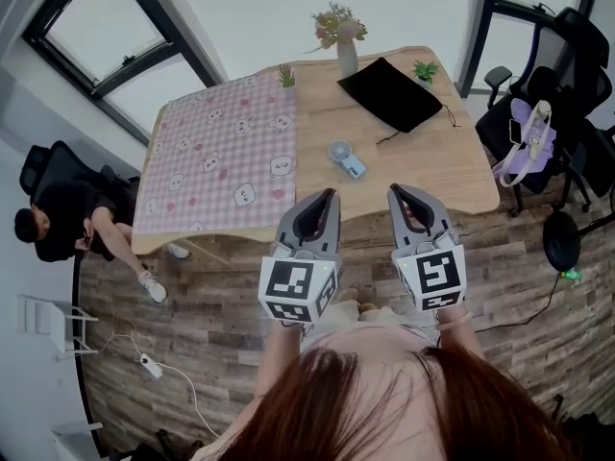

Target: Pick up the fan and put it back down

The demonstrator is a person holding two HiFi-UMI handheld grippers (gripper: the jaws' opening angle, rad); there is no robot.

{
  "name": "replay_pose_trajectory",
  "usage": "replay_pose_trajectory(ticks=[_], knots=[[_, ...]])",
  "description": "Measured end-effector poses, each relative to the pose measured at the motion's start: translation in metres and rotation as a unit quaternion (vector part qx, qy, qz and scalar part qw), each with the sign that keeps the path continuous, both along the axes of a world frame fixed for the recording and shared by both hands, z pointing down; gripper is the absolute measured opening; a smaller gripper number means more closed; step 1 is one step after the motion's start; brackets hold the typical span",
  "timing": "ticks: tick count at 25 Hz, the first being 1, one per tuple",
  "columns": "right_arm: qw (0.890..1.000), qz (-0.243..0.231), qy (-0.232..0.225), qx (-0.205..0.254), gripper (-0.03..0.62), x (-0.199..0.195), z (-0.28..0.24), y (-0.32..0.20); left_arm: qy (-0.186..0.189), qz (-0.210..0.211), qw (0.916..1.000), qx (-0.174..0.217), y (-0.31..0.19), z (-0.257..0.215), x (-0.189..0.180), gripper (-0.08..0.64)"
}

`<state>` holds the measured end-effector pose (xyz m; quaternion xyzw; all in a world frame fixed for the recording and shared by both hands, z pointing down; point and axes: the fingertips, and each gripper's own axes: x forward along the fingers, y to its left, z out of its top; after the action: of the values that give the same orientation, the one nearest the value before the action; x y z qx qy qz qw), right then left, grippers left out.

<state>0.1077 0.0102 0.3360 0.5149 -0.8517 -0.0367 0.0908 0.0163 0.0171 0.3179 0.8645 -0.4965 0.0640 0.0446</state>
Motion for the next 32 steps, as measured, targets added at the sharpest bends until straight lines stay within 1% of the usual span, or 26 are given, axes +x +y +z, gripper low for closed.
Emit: replay_pose_trajectory(ticks=[7, 18, 32], knots=[[1.0, 0.006, 0.005, 0.001, 0.0, -0.006, -0.002, -0.014, 0.003, 0.007, 1.0, 0.0, -0.018, -0.001, -0.009, 0.014], [1.0, 0.02, -0.003, -0.01, 0.0, -0.015, 0.004, -0.034, 0.009, 0.012, 0.9999, -0.007, -0.038, 0.004, -0.027, 0.014], [0.999, 0.036, 0.012, -0.021, 0.0, -0.036, 0.013, -0.054, 0.016, 0.023, 0.9994, -0.019, -0.06, 0.014, -0.053, 0.014]])
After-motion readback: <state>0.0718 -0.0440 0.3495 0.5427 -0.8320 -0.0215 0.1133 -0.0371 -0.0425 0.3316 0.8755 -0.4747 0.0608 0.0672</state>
